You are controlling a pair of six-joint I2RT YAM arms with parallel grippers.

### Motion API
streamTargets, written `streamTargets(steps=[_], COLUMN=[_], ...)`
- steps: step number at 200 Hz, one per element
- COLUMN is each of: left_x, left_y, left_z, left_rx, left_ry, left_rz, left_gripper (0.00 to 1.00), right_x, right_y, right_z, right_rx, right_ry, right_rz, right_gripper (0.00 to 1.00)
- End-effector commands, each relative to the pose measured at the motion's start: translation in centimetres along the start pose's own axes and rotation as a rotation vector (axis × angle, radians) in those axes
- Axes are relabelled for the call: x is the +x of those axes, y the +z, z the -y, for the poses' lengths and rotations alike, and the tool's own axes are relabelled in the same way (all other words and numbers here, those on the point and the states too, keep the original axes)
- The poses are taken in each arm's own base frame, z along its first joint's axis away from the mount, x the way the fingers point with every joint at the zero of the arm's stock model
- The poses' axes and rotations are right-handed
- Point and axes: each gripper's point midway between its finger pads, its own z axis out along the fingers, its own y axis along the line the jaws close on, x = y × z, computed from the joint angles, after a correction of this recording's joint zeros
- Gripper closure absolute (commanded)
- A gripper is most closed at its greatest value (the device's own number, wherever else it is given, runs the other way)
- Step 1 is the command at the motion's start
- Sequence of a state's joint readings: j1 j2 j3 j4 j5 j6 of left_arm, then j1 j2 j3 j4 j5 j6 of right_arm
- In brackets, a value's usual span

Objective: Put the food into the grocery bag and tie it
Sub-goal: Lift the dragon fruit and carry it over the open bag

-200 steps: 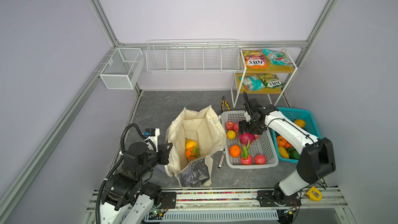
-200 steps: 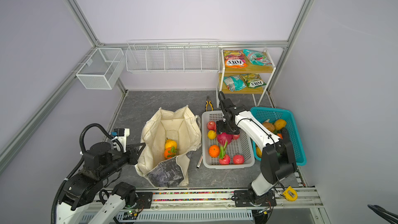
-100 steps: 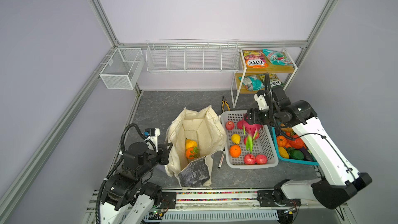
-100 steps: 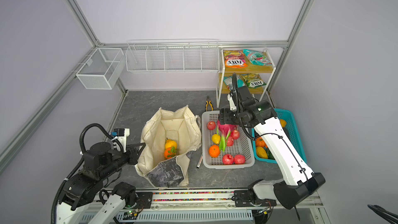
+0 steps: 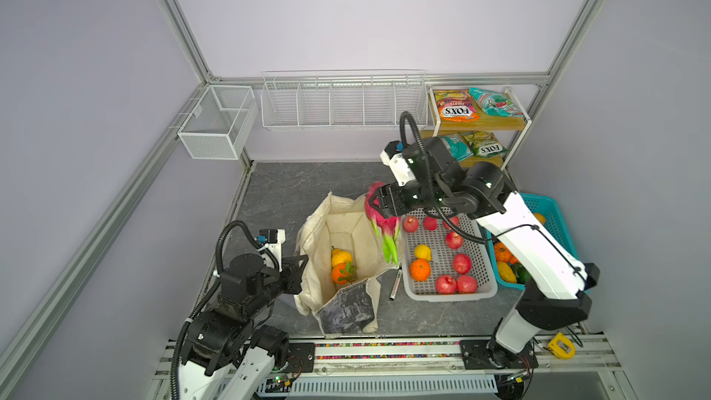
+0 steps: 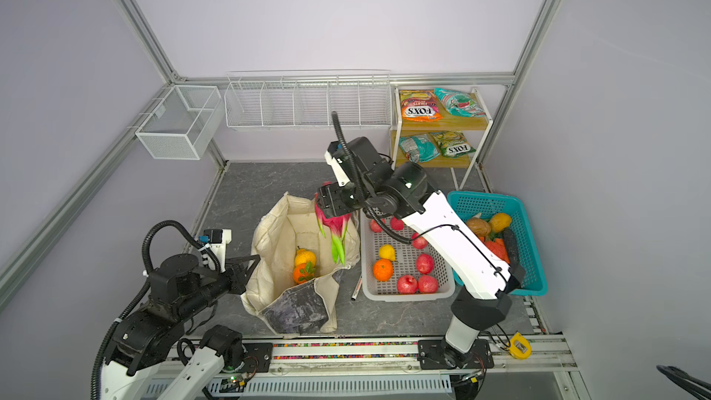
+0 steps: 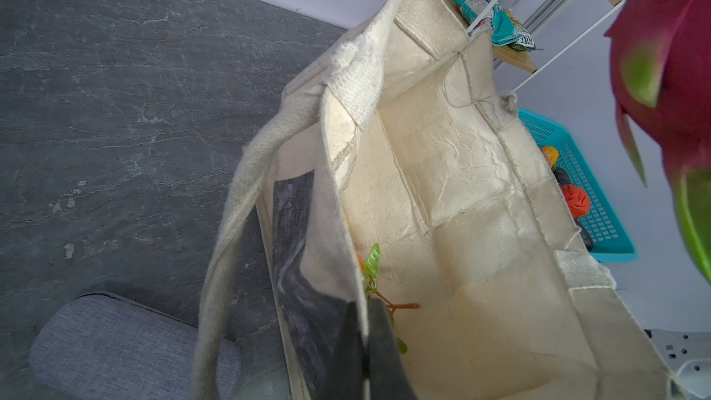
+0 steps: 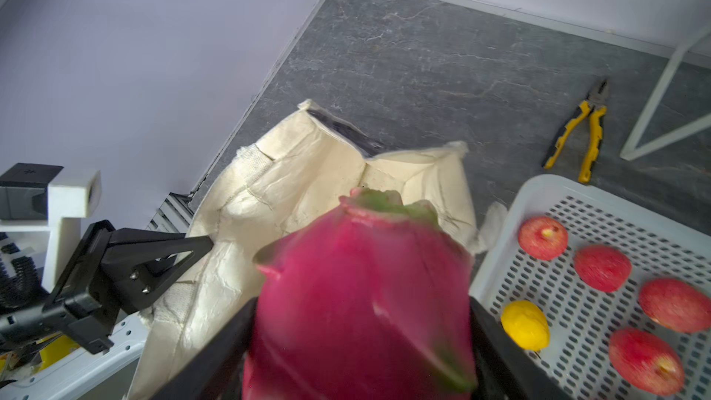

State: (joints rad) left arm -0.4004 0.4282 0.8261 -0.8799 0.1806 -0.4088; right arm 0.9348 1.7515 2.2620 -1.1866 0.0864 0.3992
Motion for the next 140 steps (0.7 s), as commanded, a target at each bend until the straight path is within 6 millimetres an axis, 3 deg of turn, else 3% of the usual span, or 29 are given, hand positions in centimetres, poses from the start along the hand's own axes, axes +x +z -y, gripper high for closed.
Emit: streamTargets(steps=[1, 32, 67, 101, 140], left_x=[-0.2, -0.2, -0.2, -0.2, -0.2], left_y=[0.0, -0.1, -0.1, -0.1, -0.1], left_z=[0.2, 0.2, 0.2, 0.2, 0.2], left_rx=[0.009, 0.010, 0.010, 0.009, 0.010], left_ry=[0.019, 0.020, 0.020, 0.019, 0.020], left_rz=[0.015, 0.015, 0.015, 0.016, 0.017], left_gripper=[1.00, 1.00, 1.00, 1.00, 1.00], right_x=[0.0, -0.3, 0.5, 2.8, 4.6], right_y=[2.6, 6.3, 9.1, 10.8, 11.3], right_z=[-1.5, -2.9, -4.1, -5.9, -7.5], right_rx=[0.015, 0.009, -0.006, -0.011, -0.020], right_ry=[-0.065, -0.101, -0.126, -0.183, -0.211], right_rz=[-0.019, -0.038, -0.063, -0.108, -0.121], right_gripper=[0.24, 0.24, 0.24, 0.23, 0.22])
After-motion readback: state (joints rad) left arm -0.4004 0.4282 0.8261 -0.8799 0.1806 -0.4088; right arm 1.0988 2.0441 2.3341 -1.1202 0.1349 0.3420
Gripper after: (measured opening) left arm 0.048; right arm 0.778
